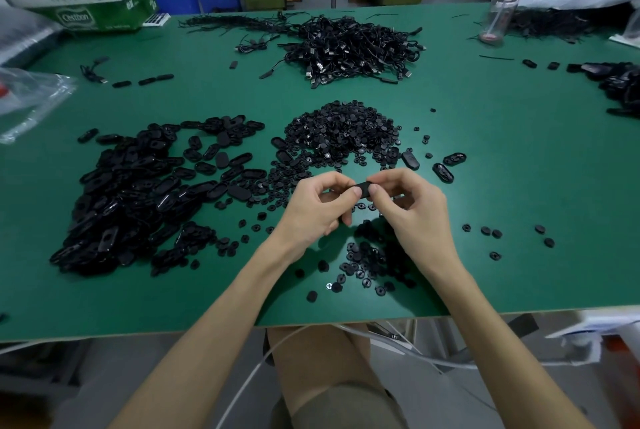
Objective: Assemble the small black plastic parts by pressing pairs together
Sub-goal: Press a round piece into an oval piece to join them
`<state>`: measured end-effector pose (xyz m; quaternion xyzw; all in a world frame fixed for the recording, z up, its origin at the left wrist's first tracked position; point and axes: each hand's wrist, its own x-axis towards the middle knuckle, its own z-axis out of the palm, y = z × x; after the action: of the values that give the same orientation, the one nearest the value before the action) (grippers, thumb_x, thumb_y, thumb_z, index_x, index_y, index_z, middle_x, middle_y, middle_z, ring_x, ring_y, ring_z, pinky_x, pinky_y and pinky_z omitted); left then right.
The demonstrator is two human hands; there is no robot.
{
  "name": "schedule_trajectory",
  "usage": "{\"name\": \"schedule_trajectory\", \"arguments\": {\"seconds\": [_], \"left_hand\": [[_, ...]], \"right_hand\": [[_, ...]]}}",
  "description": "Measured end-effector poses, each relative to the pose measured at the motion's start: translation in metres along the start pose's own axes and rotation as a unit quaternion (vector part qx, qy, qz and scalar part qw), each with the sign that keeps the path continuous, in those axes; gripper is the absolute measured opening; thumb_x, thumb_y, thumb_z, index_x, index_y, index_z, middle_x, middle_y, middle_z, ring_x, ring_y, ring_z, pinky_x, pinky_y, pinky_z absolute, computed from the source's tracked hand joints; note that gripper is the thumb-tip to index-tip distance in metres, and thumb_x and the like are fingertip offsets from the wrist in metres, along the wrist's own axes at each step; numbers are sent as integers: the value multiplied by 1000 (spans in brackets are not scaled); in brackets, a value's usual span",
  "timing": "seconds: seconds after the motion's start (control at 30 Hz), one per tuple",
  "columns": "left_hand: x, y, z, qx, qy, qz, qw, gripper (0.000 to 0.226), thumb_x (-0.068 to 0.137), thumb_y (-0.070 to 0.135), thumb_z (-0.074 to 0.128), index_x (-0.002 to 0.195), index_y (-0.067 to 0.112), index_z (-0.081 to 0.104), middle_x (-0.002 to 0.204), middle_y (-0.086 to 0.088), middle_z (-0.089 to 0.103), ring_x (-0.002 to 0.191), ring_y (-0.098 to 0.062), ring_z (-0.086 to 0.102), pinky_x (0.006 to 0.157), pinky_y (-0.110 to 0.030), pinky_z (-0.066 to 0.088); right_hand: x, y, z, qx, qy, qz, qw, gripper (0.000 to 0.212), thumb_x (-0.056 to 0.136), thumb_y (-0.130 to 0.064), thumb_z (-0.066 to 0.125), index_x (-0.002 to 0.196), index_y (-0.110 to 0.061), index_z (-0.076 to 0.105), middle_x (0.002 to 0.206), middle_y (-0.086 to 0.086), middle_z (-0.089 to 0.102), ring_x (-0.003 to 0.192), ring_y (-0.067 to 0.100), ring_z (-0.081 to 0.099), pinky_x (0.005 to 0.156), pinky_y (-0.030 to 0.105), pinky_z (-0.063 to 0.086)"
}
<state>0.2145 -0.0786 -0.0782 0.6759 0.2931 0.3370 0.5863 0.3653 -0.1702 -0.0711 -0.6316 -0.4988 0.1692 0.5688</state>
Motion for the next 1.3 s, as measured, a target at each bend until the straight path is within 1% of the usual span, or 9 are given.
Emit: {"name": "schedule_trajectory", "arguments": {"seconds": [0.07,0.27,0.4,0.5,0.73,0.87,1.0,1.13,1.3], "left_hand": [[0,0,0,-2,-2,1,1000,9,100,19,68,93,15,71,62,-11,63,39,-12,37,40,-23,32],[-1,0,-1,-4,-8,3,1000,9,99,20,69,91,18,71,62,-10,64,39,-11,38,41,-23,32],[-1,1,1,2,-5,-1,1000,8,100,16,67,92,15,70,63,-10,65,39,-10,38,41,-23,33],[-1,1,1,4,-5,-3,1000,7,100,12,65,94,13,69,63,-7,66,39,-11,40,42,-23,36],[-2,0,2,40,6,24,999,12,97,3,63,93,14,67,64,-6,70,48,-13,56,53,-25,51],[-1,-2,1,46,5,32,998,14,95,2,63,92,15,67,65,-5,69,52,-15,60,57,-27,53],[-1,-2,1,39,14,39,998,9,98,3,63,97,9,70,65,-8,68,54,-22,59,57,-31,52],[-1,1,1,8,9,41,999,12,100,2,64,108,-4,71,68,-12,69,58,-23,63,62,-30,57],[-3,6,3,4,17,45,999,11,101,0,62,104,-5,71,68,-13,66,60,-23,64,60,-31,58]], "right_hand": [[0,-1,0,0,-1,1,1000,7,95,-15,73,98,-20,74,79,-12,72,74,5,65,67,21,48],[-1,-3,-1,4,1,-4,1000,7,94,-14,73,97,-20,74,79,-9,72,73,5,65,67,18,47],[-2,-6,-1,0,-3,1,1000,8,93,-13,73,96,-20,74,79,-9,72,73,6,66,68,26,51],[-4,-8,-1,-12,-11,-9,1000,9,92,-10,73,95,-19,74,79,-7,72,76,8,67,70,30,54],[-4,-11,1,-24,-31,-25,999,12,90,-4,72,93,-15,72,78,-1,71,71,13,63,67,28,52],[-4,-11,0,-27,-29,-34,999,13,90,-2,72,93,-14,72,78,-2,71,71,12,63,68,25,52],[-4,-10,1,-24,-28,-48,998,21,89,0,71,99,-19,74,78,-1,68,70,13,61,67,25,50],[-3,-10,-1,-28,-24,-61,997,24,90,1,71,100,-20,76,88,0,67,82,14,64,74,36,54],[-3,-8,0,-37,-30,-63,997,24,92,0,68,97,-20,79,94,-3,68,86,14,66,75,39,54]]}}
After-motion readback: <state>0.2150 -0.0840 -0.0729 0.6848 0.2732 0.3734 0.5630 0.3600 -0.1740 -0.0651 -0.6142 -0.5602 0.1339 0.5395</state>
